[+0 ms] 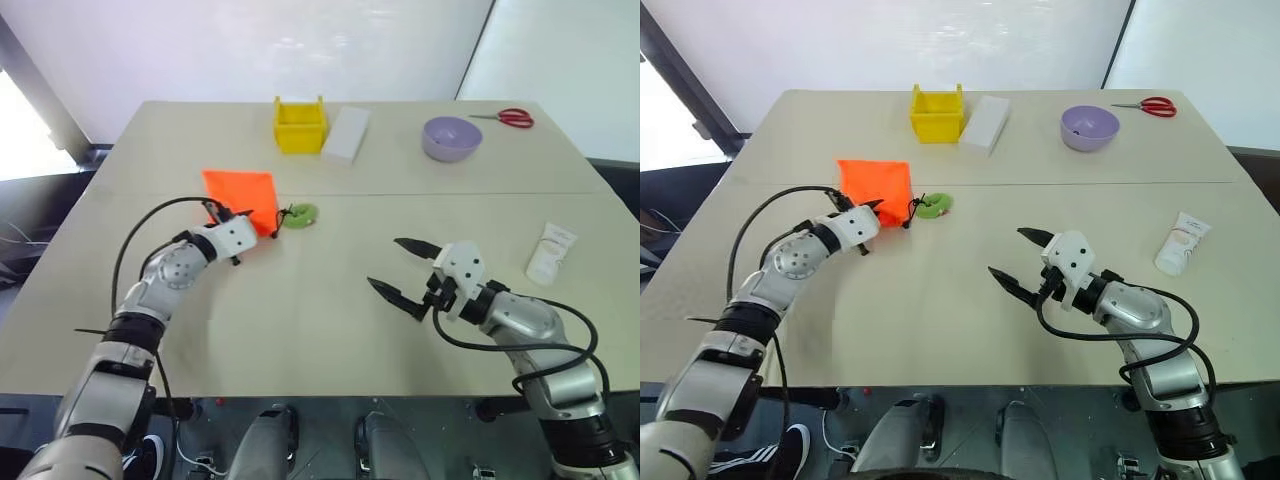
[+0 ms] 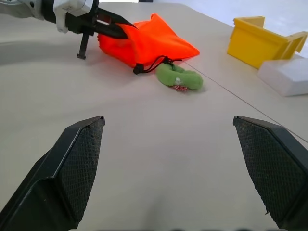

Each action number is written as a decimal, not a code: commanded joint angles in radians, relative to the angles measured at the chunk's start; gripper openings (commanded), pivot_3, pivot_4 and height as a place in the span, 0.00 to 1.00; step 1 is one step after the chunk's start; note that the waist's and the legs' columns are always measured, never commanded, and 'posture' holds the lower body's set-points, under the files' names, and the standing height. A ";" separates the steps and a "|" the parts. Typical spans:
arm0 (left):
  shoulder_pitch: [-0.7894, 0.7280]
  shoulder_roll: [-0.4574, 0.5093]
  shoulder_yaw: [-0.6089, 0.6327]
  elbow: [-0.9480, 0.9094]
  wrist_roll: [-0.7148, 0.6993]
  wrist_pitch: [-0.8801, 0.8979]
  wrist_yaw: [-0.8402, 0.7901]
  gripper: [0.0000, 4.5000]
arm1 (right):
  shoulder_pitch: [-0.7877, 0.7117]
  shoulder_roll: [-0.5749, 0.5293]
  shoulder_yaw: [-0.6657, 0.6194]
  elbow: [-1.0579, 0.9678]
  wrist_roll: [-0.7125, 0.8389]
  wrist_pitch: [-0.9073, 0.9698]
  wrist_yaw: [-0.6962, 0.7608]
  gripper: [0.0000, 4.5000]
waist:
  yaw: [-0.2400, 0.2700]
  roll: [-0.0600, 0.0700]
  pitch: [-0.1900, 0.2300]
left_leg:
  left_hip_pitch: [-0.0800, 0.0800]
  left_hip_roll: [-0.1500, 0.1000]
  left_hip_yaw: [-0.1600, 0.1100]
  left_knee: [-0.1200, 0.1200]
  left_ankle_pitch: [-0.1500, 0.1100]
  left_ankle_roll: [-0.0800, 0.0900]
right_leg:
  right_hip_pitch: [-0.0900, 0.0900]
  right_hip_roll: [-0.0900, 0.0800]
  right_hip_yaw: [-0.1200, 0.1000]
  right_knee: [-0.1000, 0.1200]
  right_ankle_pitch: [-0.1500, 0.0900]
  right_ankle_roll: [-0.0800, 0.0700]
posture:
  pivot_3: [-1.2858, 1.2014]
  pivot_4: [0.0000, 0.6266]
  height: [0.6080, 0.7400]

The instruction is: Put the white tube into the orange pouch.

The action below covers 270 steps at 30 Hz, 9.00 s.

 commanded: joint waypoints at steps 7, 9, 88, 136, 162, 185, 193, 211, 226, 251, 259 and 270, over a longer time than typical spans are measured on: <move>0.057 -0.008 0.005 -0.245 -0.038 0.115 -0.087 0.01 | -0.003 -0.015 -0.037 0.000 -0.003 -0.028 -0.001 1.00 | 0.000 0.000 0.000 | 0.000 0.001 0.000 0.000 0.000 0.000 | -0.001 0.000 0.000 0.002 0.000 0.000 | 0.52 0.24 1.00; 0.067 0.000 0.018 -0.275 -0.048 0.142 -0.096 0.01 | -0.001 -0.016 -0.035 0.001 -0.005 -0.033 0.001 1.00 | 0.000 0.000 0.000 | 0.000 0.001 0.000 0.000 0.000 0.000 | -0.001 0.000 0.000 0.002 0.000 0.000 | 0.52 0.24 1.00; 0.201 0.019 0.035 -0.533 -0.224 0.266 -0.285 0.01 | 0.161 -0.106 -0.337 -0.046 -0.058 0.234 -0.230 1.00 | 0.001 0.001 0.000 | 0.000 0.004 0.000 -0.003 0.000 0.000 | 0.001 0.000 0.003 -0.007 -0.001 -0.008 | 0.52 0.24 1.00; 0.222 0.000 0.020 -0.570 -0.199 0.259 -0.250 0.00 | -0.480 -0.071 -0.495 0.575 -0.102 0.994 -0.650 0.38 | 0.000 0.001 0.000 | -0.001 0.010 0.011 -0.002 0.000 0.002 | -0.002 0.004 0.003 -0.007 0.003 -0.007 | 0.52 0.24 1.00; 0.164 0.000 0.002 -0.558 -0.213 0.303 -0.309 0.00 | -0.120 -0.066 -0.015 -0.454 0.447 1.041 -0.182 0.38 | -0.009 0.001 0.000 | -0.003 0.015 0.014 -0.001 0.000 0.002 | -0.006 0.001 0.000 -0.011 0.006 -0.013 | 0.52 0.24 1.00; 0.189 0.031 -0.030 -0.728 -0.242 0.446 -0.442 0.00 | -0.400 0.163 0.292 -0.074 0.187 0.909 -0.274 0.38 | -0.001 0.000 0.000 | -0.015 0.015 0.014 0.002 0.001 0.002 | -0.016 0.002 -0.003 -0.009 0.010 -0.009 | 0.52 0.24 1.00; 0.200 0.039 -0.052 -0.754 -0.247 0.452 -0.489 0.00 | -0.510 0.313 0.280 0.061 0.134 0.983 -0.385 0.38 | -0.007 0.000 0.000 | -0.014 0.015 0.014 0.002 0.001 0.001 | -0.018 0.004 -0.003 -0.005 0.010 -0.008 | 0.52 0.24 1.00; 0.200 0.025 -0.036 -0.743 -0.229 0.483 -0.421 0.00 | -0.581 0.429 0.235 0.160 0.065 1.048 -0.465 0.38 | -0.012 0.000 0.000 | -0.014 0.015 0.014 0.002 0.002 0.001 | -0.018 0.007 -0.003 -0.004 0.010 -0.008 | 0.52 0.24 1.00; 0.154 0.006 -0.078 -0.672 -0.208 0.375 -0.426 0.00 | -0.659 0.537 0.168 0.305 0.049 0.932 -0.457 0.38 | -0.027 0.000 0.000 | -0.013 0.017 0.013 0.013 0.002 0.001 | -0.019 0.010 -0.001 0.009 0.011 -0.009 | 0.52 0.24 1.00; 0.124 -0.020 -0.049 -0.651 -0.205 0.330 -0.393 0.00 | -0.703 0.551 0.278 0.522 -0.181 0.720 -0.465 0.38 | -0.028 0.001 0.000 | -0.014 0.017 0.013 0.013 0.002 0.001 | -0.020 0.009 0.000 0.009 0.011 -0.009 | 0.52 0.24 1.00; 0.137 -0.018 -0.049 -0.650 -0.186 0.343 -0.376 0.00 | -0.672 0.549 0.265 0.433 -0.158 0.774 -0.417 0.99 | -0.028 0.001 0.000 | -0.014 0.017 0.013 0.011 0.002 0.001 | -0.021 0.007 0.000 0.008 0.011 -0.009 | 0.52 0.24 1.00; 0.147 -0.007 -0.049 -0.596 -0.151 0.317 -0.339 0.00 | -0.593 0.424 0.263 0.115 -0.053 0.941 -0.296 0.99 | -0.026 0.001 0.000 | -0.016 0.016 0.013 0.010 0.001 0.000 | -0.023 0.004 -0.001 0.008 0.011 -0.010 | 0.52 0.24 1.00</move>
